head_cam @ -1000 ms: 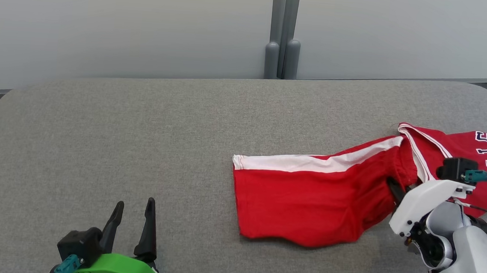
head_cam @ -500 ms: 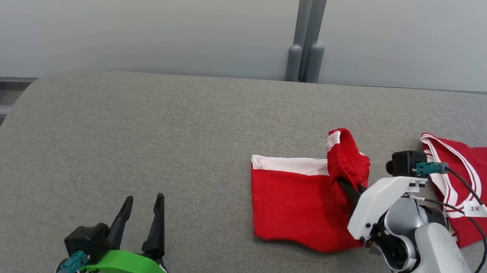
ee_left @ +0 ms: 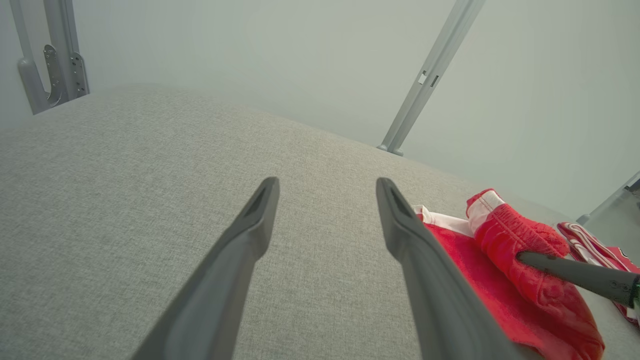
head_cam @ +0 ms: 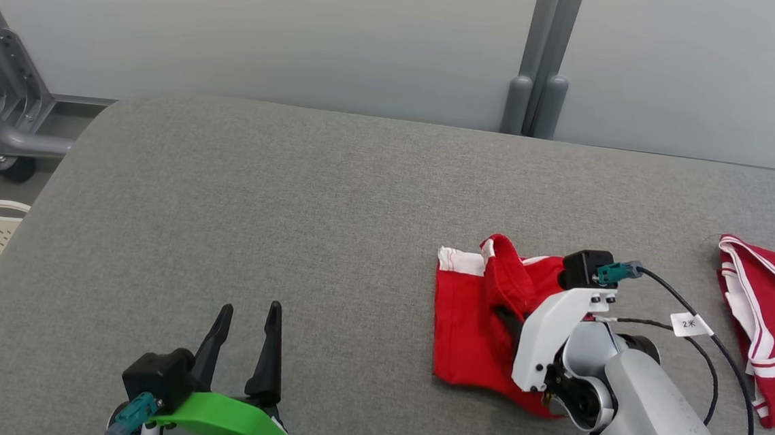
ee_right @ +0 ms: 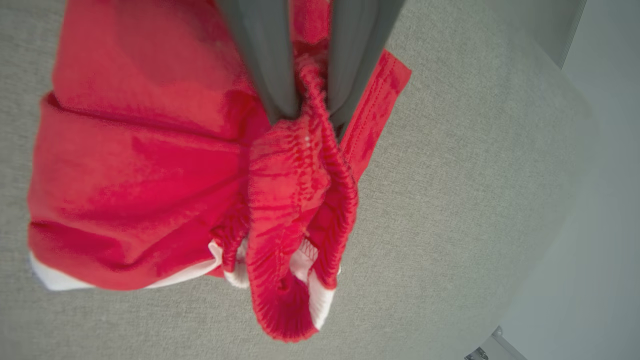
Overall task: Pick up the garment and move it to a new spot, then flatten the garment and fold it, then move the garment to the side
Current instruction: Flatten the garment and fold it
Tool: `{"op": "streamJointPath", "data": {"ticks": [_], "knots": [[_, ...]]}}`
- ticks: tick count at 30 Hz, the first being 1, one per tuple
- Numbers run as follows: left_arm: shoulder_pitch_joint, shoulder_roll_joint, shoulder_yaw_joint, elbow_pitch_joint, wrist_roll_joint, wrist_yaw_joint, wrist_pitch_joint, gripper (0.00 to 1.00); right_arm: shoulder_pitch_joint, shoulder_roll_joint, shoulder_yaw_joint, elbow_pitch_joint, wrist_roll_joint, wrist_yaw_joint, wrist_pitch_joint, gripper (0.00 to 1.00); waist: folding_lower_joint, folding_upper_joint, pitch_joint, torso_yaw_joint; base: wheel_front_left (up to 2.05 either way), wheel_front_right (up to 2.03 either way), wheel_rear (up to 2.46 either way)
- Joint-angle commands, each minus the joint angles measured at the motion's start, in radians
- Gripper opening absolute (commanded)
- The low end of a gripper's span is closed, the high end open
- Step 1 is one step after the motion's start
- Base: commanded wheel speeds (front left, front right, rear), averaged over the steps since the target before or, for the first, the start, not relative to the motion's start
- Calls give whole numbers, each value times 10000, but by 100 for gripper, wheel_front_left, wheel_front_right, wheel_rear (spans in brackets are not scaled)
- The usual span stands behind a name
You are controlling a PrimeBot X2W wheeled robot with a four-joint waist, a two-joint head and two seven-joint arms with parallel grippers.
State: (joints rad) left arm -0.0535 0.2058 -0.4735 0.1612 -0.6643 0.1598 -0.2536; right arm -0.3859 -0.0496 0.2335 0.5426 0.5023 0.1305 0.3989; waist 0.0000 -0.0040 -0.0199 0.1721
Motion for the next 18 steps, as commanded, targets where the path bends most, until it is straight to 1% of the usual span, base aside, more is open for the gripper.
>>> {"op": "streamJointPath", "data": {"ticks": [1, 3, 4, 5, 6, 11, 18], "knots": [[-164, -22, 9, -2, 100, -23, -35, 100, -161, -27, 95, 190, 0, 3, -100, 0, 0, 40, 22, 105, 0, 0, 0], [-162, -42, 1, 28, 90, -36, -43, 100, -315, -30, 211, 587, 128, 3, -242, 0, 0, 40, 27, 148, 0, 0, 0], [-168, -60, 2, 51, 85, -42, -35, 100, -359, -34, 224, 805, 276, 3, -273, 27, 0, 40, 23, 164, 0, 0, 0], [-166, -75, -15, 67, 87, -46, -38, 100, -438, -28, 287, 1020, 338, 3, -345, 62, 0, 40, 17, 180, 0, 0, 0], [-165, -86, -21, 80, 88, -52, -38, 100, -545, -23, 359, 1176, 378, 3, -452, 100, 0, 40, 11, 195, 0, 0, 0], [-99, -48, 11, 141, 41, -68, -49, 100, -819, -29, 1037, 1483, 752, 3, -1001, 100, 0, 40, -49, 167, 0, 0, 0], [132, 36, 41, 37, 43, 36, -66, 100, -728, -32, 2067, 880, 1334, 3, -1316, 100, 0, 40, -141, -107, 0, 0, 0]]}}
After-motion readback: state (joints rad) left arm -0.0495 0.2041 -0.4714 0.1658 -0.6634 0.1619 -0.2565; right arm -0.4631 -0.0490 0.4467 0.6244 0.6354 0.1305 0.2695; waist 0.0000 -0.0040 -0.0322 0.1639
